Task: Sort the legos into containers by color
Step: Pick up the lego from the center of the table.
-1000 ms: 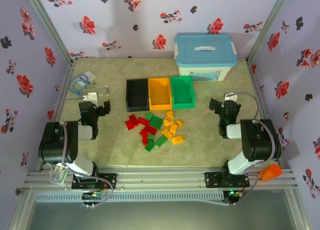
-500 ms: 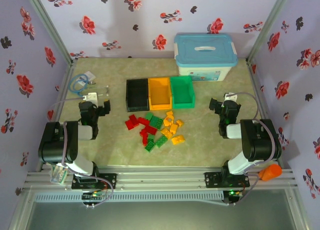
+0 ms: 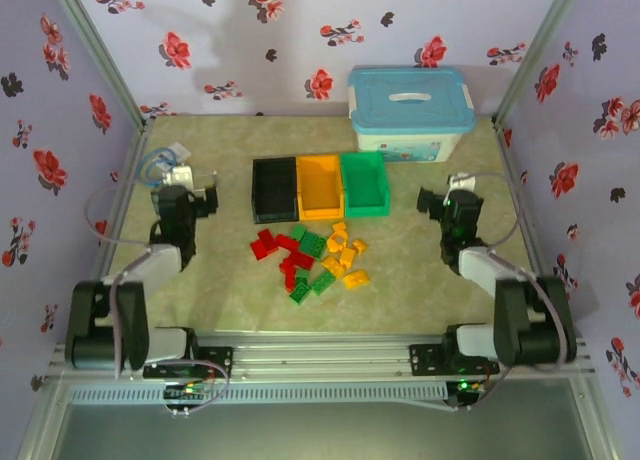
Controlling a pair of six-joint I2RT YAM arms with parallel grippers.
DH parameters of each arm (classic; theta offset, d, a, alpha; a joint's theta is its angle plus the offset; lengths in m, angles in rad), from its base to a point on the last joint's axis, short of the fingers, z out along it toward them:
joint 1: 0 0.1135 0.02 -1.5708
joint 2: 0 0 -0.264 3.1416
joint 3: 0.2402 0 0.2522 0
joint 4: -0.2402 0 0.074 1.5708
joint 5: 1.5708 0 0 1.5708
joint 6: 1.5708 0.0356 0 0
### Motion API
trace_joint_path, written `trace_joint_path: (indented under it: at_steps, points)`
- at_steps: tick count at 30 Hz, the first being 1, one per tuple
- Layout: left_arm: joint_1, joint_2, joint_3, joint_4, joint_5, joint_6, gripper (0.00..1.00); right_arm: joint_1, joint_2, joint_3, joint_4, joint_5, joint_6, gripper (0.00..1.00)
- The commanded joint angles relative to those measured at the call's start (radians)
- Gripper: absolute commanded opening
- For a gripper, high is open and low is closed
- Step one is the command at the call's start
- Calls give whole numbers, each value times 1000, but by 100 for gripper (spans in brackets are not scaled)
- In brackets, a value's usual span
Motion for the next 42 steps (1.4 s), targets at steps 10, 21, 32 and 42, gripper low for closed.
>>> trace_joint_path:
  at_steps: [10, 21, 32, 42]
  points:
    - [-57, -130, 517, -1043, 165, -404, 100, 40, -216, 309, -771, 36, 453, 99]
    - [-458, -270, 268, -1033, 79, -568, 91, 182, -119, 416, -922, -157, 511, 99]
    - [-633, -258, 83, -926, 61, -692, 75, 418, -63, 373, -920, -141, 516, 95]
    - [-547, -92, 114, -876, 109, -662, 68, 579, 16, 370, -900, -168, 558, 83]
